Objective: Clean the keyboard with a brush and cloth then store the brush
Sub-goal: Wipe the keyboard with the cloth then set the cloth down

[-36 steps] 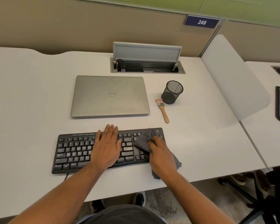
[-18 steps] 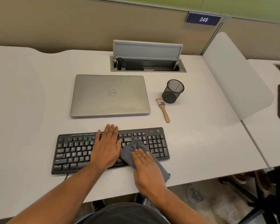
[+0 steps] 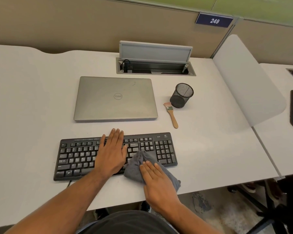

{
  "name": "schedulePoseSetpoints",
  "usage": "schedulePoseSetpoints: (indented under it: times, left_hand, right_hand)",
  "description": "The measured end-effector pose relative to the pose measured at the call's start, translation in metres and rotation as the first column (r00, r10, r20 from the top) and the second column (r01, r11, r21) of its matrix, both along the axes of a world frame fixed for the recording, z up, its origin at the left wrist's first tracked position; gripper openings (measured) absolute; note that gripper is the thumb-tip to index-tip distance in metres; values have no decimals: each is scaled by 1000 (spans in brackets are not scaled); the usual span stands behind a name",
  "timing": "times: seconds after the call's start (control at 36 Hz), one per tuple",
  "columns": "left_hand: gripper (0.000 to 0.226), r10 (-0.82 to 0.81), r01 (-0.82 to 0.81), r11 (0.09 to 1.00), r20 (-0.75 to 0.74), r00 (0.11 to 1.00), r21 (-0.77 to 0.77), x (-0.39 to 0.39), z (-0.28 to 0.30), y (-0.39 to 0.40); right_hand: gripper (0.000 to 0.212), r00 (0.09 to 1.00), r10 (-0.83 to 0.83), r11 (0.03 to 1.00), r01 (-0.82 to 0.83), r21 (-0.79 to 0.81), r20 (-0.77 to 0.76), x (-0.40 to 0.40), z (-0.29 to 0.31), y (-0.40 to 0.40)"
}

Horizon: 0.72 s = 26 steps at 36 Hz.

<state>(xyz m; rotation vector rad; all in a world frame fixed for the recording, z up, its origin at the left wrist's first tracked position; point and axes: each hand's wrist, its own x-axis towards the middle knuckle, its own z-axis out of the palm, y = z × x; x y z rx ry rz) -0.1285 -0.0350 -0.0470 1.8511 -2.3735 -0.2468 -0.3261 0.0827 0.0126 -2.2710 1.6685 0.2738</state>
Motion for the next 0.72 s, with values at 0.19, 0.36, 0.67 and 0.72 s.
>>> schedulePoseSetpoints:
  times: [0.19, 0.36, 0.67, 0.72]
  left_hand:
    - [65, -8, 8, 1000, 8, 1000, 0, 1, 0, 0]
    - [66, -9, 9, 1000, 2, 1000, 3, 1, 2, 1]
    - [67, -9, 9, 1000, 18, 1000, 23, 2, 1, 1]
    - [66, -14, 14, 1000, 26, 1000, 22, 2, 1, 1]
  right_hand:
    - [62, 1000, -9, 999, 9, -45, 9, -2, -4, -30]
    - [61, 976, -211, 976, 213, -37, 57, -22, 3, -47]
    - [64, 928, -342, 938, 347, -9, 150, -37, -10, -29]
    - [64, 894, -412, 909, 417, 6, 177, -47, -12, -51]
